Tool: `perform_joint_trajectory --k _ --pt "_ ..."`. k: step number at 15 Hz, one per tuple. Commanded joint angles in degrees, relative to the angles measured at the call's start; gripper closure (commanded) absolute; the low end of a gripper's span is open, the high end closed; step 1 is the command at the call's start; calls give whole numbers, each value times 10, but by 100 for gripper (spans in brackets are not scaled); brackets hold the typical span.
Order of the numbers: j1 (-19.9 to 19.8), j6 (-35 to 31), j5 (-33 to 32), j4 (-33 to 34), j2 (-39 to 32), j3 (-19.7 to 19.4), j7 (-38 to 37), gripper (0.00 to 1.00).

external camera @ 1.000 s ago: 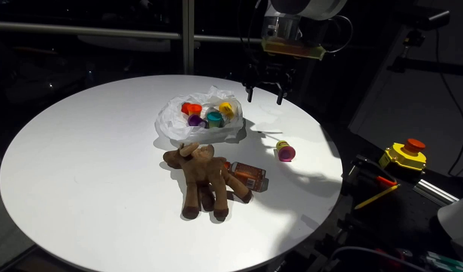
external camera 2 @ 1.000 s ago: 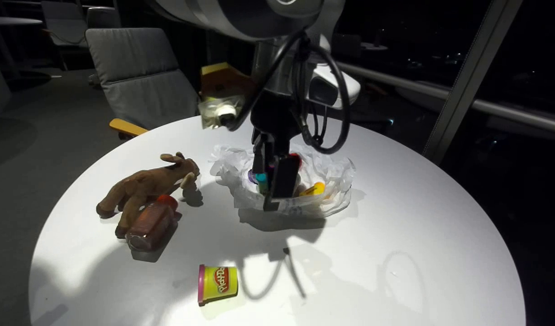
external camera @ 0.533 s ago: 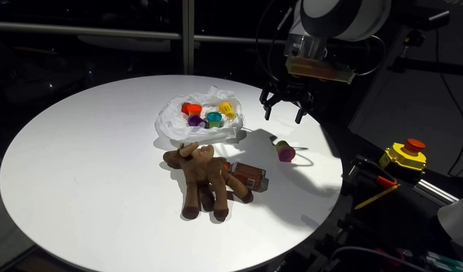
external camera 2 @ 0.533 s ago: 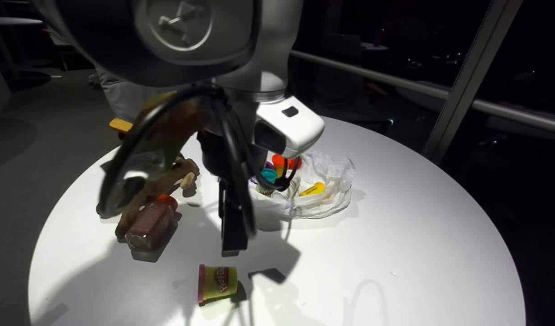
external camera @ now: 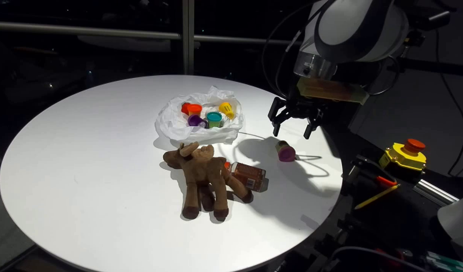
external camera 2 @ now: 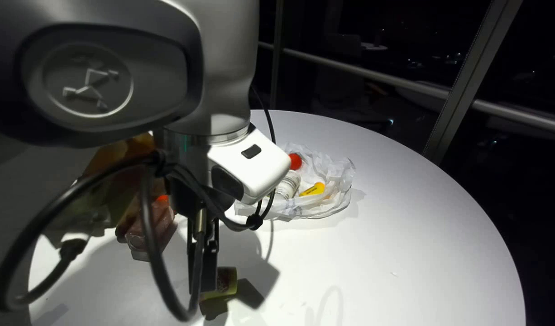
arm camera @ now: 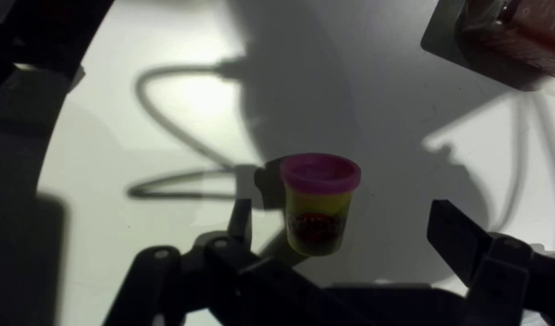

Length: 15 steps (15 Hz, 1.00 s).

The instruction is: Put the objects on the table in the plastic bag

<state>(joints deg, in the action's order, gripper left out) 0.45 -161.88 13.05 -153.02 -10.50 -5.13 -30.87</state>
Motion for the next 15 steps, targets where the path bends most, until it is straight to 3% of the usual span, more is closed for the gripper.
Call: perform_joint_trajectory --k 1,13,14,15 --pt "-3 -28 16 -19 -8 7 24 0" --pt "-52 -144 74 -5 -99 70 106 0" --pt "-63 -149 74 -4 -102 77 108 9" --pt "-74 -154 74 -4 -105 86 111 25"
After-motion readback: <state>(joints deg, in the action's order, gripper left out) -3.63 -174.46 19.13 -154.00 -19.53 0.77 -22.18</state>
